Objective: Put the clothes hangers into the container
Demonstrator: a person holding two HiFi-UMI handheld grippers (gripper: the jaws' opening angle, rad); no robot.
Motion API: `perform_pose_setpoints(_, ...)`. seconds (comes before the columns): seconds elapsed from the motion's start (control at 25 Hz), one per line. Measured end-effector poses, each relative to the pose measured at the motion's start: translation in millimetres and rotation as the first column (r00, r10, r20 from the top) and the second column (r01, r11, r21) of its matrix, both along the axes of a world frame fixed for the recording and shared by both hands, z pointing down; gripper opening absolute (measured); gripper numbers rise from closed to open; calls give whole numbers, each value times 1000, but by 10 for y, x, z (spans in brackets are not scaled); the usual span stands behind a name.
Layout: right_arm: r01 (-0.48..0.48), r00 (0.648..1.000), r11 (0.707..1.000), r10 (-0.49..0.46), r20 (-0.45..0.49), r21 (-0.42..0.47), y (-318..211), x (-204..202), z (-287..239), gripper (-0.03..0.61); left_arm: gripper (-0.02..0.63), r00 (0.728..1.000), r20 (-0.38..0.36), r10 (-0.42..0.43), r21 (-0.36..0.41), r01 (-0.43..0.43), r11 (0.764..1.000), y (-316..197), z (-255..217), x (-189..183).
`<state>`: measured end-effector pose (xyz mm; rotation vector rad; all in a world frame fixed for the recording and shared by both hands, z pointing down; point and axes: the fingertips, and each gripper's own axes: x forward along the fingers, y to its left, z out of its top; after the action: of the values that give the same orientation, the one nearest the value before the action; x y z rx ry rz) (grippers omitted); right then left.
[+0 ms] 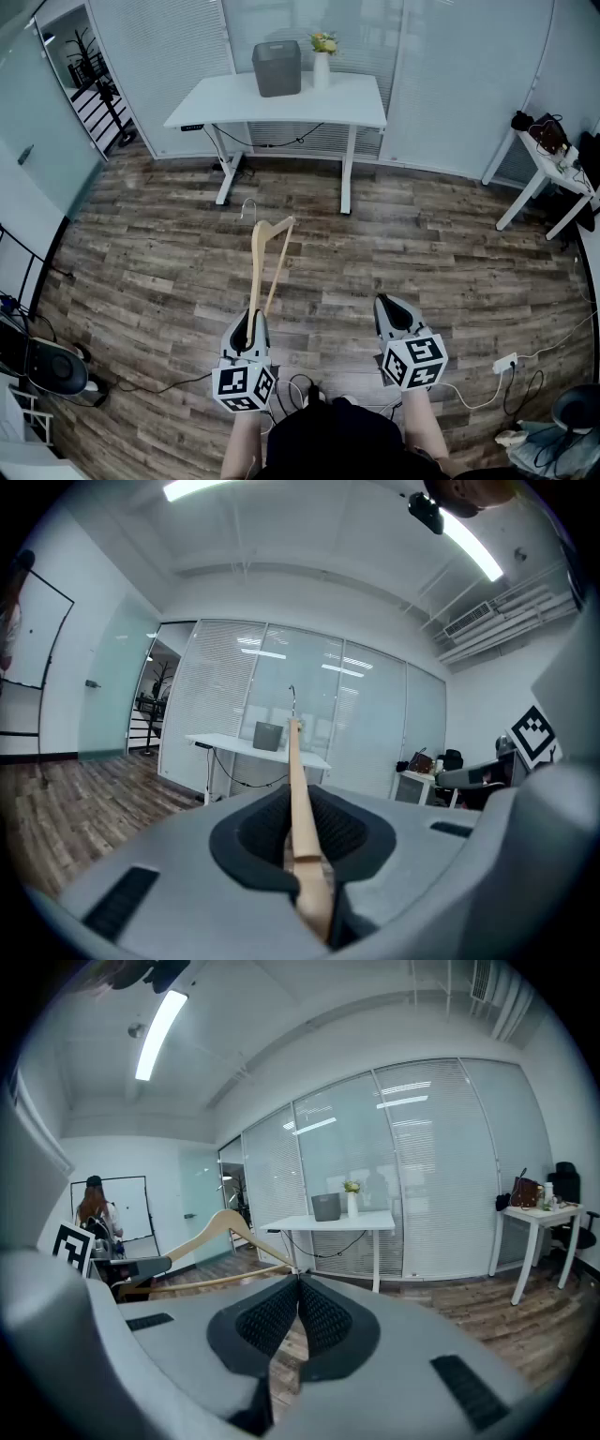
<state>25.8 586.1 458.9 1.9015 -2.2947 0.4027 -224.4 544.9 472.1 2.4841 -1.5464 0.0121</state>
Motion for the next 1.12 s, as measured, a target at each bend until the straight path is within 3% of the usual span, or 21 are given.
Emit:
perform_pose_setpoints(0.6,51,998,998,-52,25,44,465,361,27,29,55,996,-49,-69,6,69,998,607,22,305)
perform_pose_setpoints(1.12,84,996,994,-87,32,69,774,481,23,29,55,994,-45,-101,9,101,995,946,40,438)
